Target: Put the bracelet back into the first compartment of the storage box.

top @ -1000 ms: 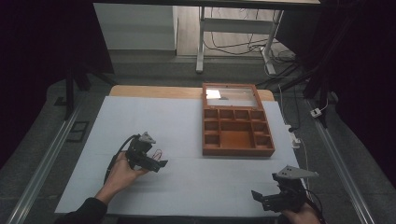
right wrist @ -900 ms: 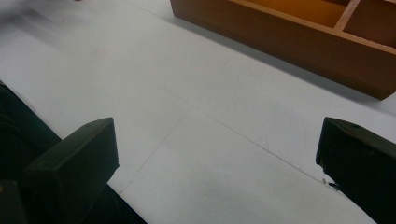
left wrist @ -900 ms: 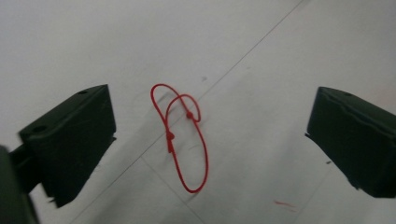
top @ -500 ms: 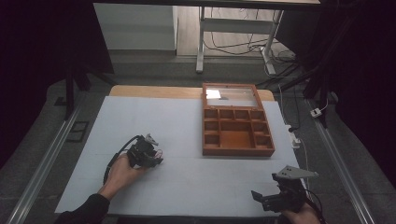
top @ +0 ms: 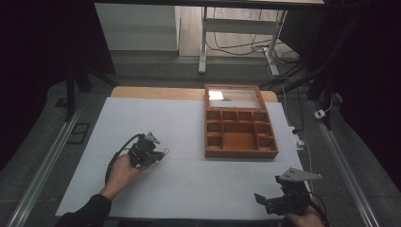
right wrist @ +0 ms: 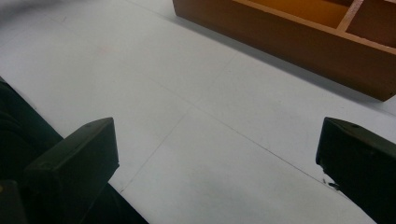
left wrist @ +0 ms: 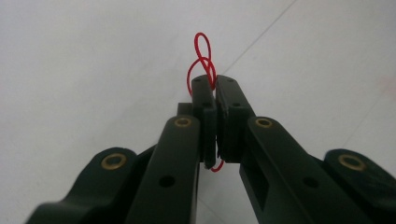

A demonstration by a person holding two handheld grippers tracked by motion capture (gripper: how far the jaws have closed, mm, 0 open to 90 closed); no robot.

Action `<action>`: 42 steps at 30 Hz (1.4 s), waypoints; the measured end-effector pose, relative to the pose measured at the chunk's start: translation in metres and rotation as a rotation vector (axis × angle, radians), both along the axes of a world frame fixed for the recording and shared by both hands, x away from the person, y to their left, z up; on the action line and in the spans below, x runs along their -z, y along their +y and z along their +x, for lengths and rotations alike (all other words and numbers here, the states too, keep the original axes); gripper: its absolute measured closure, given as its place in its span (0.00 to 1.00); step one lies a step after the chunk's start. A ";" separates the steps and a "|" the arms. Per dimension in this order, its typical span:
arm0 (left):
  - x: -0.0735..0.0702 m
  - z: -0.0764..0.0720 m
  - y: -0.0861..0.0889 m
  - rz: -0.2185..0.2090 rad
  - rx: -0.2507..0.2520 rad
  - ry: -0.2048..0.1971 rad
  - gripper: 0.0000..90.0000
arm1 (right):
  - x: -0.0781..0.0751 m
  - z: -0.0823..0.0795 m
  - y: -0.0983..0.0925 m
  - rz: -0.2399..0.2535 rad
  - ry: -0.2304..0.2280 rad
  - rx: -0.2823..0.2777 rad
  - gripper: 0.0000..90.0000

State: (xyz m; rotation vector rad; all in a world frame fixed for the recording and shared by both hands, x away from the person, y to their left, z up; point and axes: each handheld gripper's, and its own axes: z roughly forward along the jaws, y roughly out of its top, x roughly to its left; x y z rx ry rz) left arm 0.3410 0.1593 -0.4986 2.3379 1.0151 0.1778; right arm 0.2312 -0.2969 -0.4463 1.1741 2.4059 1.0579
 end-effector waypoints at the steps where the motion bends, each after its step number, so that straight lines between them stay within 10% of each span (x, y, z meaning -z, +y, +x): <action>1: 0.000 0.000 0.000 0.000 0.000 0.000 0.96 | 0.000 0.000 0.000 0.000 0.000 0.000 0.00; 22: -0.034 0.016 -0.019 -0.160 0.059 -0.075 0.96 | 0.000 0.000 0.000 0.002 0.001 0.000 0.00; 42: -0.046 0.048 -0.060 -0.189 0.117 -0.100 0.96 | 0.000 0.000 0.000 0.011 -0.007 -0.008 0.00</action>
